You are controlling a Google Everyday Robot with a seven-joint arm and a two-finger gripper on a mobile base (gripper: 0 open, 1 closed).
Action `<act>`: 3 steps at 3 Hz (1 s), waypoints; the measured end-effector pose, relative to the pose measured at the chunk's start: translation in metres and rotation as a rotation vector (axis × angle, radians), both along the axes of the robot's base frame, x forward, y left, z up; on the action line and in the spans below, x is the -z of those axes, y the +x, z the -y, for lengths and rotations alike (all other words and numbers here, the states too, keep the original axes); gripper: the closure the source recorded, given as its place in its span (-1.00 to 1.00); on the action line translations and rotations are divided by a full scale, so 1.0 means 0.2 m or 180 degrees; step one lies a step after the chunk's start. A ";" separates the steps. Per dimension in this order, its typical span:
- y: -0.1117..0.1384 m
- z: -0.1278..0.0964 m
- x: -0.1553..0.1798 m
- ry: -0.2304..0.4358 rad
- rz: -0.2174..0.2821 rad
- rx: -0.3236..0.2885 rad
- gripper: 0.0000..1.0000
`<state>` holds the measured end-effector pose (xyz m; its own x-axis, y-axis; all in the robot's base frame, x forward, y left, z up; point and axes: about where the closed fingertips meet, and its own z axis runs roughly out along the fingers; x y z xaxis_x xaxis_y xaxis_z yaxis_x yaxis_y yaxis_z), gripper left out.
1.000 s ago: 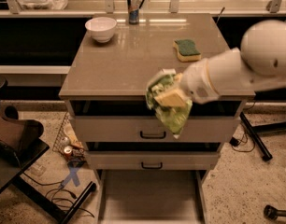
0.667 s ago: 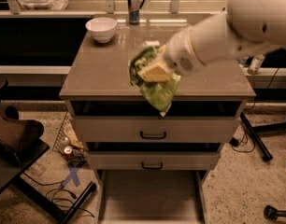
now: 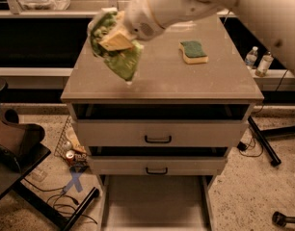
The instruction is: Pick green jalapeno chip bag from bottom drawer and place on counter
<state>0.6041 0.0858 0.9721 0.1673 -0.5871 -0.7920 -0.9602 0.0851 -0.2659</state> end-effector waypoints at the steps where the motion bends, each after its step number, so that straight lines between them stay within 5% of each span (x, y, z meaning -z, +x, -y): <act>1: 0.20 -0.20 0.08 0.0123 0.0109 -0.0283 1.00; 3: 0.25 -0.26 0.11 0.0161 0.0117 -0.0335 0.24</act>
Offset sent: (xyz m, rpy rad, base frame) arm 0.0400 0.0410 -0.0170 0.0387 -0.0343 0.0891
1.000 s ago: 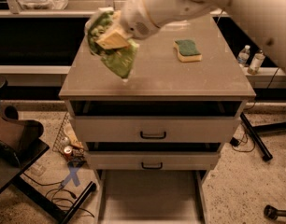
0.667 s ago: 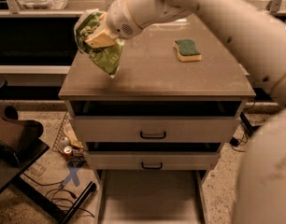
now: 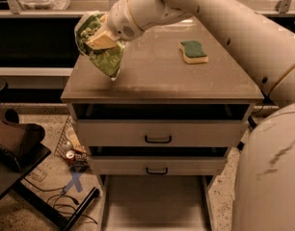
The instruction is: Pick green jalapeno chip bag from bottom drawer and place on counter
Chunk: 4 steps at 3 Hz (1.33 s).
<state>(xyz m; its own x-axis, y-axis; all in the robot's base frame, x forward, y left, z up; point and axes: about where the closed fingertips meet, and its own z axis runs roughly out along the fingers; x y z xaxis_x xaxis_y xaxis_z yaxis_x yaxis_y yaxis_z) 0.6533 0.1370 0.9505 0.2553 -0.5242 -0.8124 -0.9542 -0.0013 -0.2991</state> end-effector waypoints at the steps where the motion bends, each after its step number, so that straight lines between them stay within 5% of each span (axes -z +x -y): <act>1: 0.00 -0.01 0.00 -0.0001 -0.0005 -0.0013 -0.20; 2: -0.01 -0.03 0.01 -0.0002 -0.0011 -0.0033 -0.84; 4: -0.01 -0.04 0.01 -0.0002 -0.0016 -0.0045 -1.00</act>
Offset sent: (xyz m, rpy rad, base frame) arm -0.0008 0.0022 -0.0007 -0.0002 0.0013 0.0039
